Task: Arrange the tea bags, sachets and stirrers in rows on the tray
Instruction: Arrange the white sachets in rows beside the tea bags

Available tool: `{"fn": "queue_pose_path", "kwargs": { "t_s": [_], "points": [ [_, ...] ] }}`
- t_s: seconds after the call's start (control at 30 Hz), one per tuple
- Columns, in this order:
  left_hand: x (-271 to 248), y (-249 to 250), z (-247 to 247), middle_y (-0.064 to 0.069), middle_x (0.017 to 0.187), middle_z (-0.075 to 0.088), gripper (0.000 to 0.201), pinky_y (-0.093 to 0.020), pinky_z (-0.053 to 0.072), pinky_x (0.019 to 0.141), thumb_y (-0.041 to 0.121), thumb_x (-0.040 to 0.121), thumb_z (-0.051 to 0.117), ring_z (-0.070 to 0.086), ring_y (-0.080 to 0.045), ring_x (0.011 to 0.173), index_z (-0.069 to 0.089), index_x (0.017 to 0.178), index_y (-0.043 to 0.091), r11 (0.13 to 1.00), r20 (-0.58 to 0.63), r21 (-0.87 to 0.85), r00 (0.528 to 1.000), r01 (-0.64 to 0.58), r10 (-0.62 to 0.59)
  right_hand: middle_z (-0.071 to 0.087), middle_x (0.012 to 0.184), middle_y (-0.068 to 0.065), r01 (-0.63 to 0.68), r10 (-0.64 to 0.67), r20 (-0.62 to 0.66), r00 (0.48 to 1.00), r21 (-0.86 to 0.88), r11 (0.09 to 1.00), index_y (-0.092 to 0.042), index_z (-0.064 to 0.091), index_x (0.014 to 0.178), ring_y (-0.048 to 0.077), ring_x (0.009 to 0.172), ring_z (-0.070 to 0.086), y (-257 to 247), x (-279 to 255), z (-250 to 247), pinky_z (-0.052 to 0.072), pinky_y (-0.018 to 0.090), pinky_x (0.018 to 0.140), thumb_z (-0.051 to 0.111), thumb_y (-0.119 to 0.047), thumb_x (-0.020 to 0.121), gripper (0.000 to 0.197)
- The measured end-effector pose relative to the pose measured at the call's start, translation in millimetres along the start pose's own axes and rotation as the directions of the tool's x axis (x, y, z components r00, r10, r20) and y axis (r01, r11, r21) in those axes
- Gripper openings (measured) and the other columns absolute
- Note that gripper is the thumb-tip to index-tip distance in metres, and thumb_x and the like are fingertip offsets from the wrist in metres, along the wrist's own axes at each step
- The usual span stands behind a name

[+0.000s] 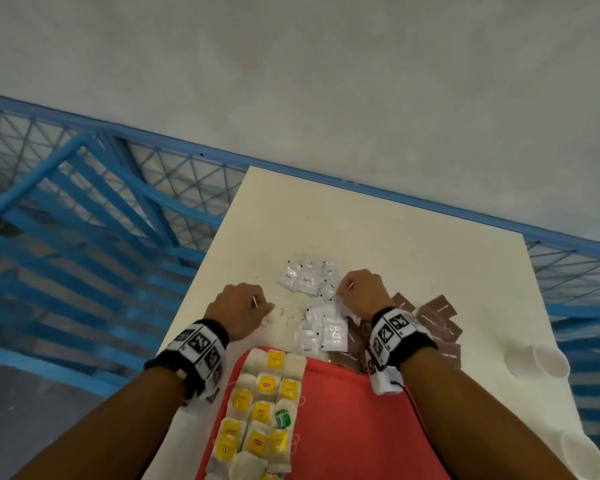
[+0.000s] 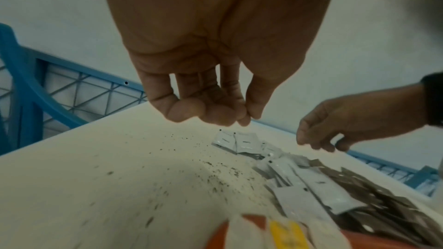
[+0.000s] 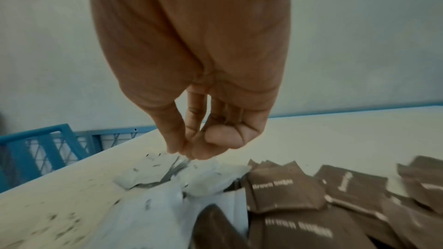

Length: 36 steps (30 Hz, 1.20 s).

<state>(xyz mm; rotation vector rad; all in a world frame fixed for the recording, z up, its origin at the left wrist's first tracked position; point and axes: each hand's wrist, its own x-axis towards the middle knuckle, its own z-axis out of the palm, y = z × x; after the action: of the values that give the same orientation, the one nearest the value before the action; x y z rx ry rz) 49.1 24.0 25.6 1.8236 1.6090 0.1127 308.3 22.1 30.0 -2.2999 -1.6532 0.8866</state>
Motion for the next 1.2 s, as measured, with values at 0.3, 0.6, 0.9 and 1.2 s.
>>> {"fn": "queue_pose_path", "kwargs": {
  "t_s": [0.3, 0.6, 0.9, 1.2],
  "points": [
    [66.1, 32.2, 16.5, -0.002, 0.107, 0.064, 0.021, -0.038, 0.051, 0.085, 0.047, 0.090, 0.063, 0.062, -0.024, 0.099, 0.059, 0.091, 0.026, 0.994, -0.013, 0.008, 0.994, 0.110, -0.110, 0.038, 0.141, 0.003, 0.202, -0.135, 0.265, 0.955, -0.242, 0.949, -0.022, 0.032, 0.148, 0.031, 0.128, 0.040, -9.3, 62.9, 1.3, 0.044, 0.045, 0.101, 0.079, -0.032, 0.077, 0.085],
    [95.1, 52.1, 52.3, -0.015, 0.135, 0.046, 0.074, -0.041, 0.045, 0.096, 0.045, 0.080, 0.077, 0.051, -0.033, 0.122, 0.043, 0.134, 0.008, 0.993, 0.063, 0.002, 0.991, 0.121, -0.121, 0.046, 0.115, 0.005, 0.139, -0.101, 0.210, 0.973, -0.172, 0.975, -0.012, 0.054, 0.116, 0.025, 0.095, 0.057, 0.8, 50.1, 32.0, 0.048, 0.033, 0.073, 0.072, -0.026, 0.085, 0.039],
    [76.6, 27.8, 37.5, 0.001, 0.069, 0.044, 0.044, -0.025, 0.028, 0.055, 0.043, 0.086, 0.071, 0.040, -0.013, 0.062, 0.042, 0.069, 0.015, 0.987, 0.087, -0.127, 0.992, 0.101, -0.090, 0.058, 0.085, -0.003, 0.097, -0.079, 0.111, 0.991, -0.168, 0.981, -0.016, 0.056, 0.084, 0.018, 0.081, 0.060, 22.1, 37.7, -0.2, 0.038, 0.022, 0.057, 0.062, -0.016, 0.087, 0.007],
    [16.0, 9.0, 1.6, -0.016, 0.076, 0.062, 0.026, -0.041, 0.050, 0.067, 0.021, 0.070, 0.075, 0.063, -0.028, 0.072, 0.052, 0.076, 0.010, 0.800, 0.103, -0.585, 0.990, 0.136, -0.094, 0.071, 0.088, -0.001, 0.029, -0.060, 0.198, 0.978, 0.156, 0.987, -0.012, 0.072, 0.095, 0.015, 0.080, 0.067, -12.0, 41.4, -0.7, 0.047, 0.021, 0.063, 0.079, -0.030, 0.080, 0.024]
  ]
}}
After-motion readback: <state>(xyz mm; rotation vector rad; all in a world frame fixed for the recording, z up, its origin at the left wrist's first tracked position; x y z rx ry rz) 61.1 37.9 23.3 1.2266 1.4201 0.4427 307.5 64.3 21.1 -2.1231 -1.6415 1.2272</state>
